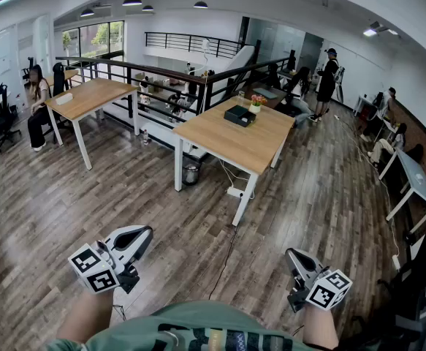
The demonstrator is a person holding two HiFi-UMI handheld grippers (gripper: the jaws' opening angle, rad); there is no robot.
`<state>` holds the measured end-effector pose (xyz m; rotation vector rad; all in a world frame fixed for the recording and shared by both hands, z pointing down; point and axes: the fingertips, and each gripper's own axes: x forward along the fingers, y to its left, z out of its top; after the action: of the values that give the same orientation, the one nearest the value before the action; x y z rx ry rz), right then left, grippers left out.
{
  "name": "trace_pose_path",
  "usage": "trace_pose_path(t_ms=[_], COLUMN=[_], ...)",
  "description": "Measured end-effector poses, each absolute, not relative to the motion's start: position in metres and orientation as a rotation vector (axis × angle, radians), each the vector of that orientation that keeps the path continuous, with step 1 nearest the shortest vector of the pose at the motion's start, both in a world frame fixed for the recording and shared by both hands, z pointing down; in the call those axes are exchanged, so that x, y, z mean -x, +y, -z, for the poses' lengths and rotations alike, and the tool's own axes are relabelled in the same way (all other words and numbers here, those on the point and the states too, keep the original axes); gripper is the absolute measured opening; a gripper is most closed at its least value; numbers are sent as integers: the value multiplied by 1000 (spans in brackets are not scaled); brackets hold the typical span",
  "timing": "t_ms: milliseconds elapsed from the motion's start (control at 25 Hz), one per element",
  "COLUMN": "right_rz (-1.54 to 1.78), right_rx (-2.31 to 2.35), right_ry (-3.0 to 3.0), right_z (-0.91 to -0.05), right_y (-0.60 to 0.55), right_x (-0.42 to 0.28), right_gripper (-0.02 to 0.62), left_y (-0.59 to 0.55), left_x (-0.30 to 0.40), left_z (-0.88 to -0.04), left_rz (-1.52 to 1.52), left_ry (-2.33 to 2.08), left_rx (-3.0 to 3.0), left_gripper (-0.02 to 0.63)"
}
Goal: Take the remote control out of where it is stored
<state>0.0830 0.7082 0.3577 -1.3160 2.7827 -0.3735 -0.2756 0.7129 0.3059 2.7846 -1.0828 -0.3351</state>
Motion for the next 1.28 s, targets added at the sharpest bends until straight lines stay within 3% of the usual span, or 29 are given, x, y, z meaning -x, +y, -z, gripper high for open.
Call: trace_pose_path(t_ms=[1280], right_rz=[333], right_rx=[1316], right_ry=[2712], right_z=[-342], right_y=[709], right_x=[-117], right_gripper=[6], left_y=[704], left_x=[239], left_z=[-300], left_rz=[363], left_ry=[-1013], left_rx=[-2821], left_gripper=[3])
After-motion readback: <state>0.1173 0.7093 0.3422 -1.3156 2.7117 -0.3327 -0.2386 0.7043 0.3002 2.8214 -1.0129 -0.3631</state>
